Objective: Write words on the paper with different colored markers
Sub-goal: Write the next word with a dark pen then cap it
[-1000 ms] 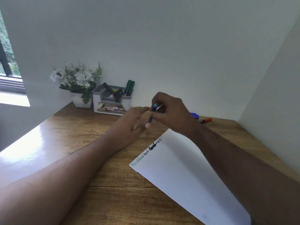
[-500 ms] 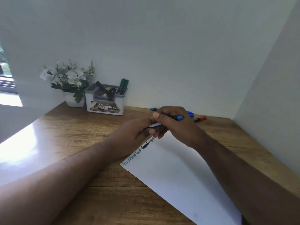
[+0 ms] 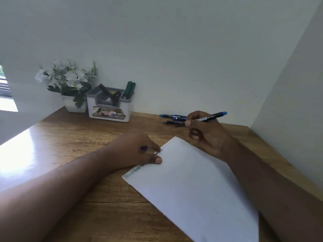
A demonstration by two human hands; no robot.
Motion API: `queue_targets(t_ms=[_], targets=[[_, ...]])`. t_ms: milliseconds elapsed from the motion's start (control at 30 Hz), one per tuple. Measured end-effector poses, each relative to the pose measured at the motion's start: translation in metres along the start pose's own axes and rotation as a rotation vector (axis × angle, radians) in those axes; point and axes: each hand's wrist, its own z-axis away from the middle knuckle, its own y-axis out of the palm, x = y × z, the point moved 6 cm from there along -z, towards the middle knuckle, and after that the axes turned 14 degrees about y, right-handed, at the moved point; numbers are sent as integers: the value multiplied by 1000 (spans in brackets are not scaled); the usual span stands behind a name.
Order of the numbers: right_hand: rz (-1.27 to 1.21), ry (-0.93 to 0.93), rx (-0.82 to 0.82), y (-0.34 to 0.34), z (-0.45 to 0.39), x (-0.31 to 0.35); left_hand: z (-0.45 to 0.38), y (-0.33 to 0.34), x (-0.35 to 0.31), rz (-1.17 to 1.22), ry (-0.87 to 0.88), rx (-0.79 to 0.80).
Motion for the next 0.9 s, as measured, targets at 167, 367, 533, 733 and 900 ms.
queue_targets(t_ms=[167, 367, 533, 733, 900], targets=[[82, 60, 15, 17, -5, -17, 1, 2, 6, 97, 42, -14], [229, 69, -47, 24, -4, -32, -1, 2, 8, 132, 32, -33], [302, 22, -113, 22, -7, -30, -1, 2, 7, 130, 25, -15], [394, -4, -133, 26, -4, -30, -1, 2, 7, 130, 24, -15], [426, -7, -126, 28, -4, -30, -1, 3, 8, 145, 21, -17]])
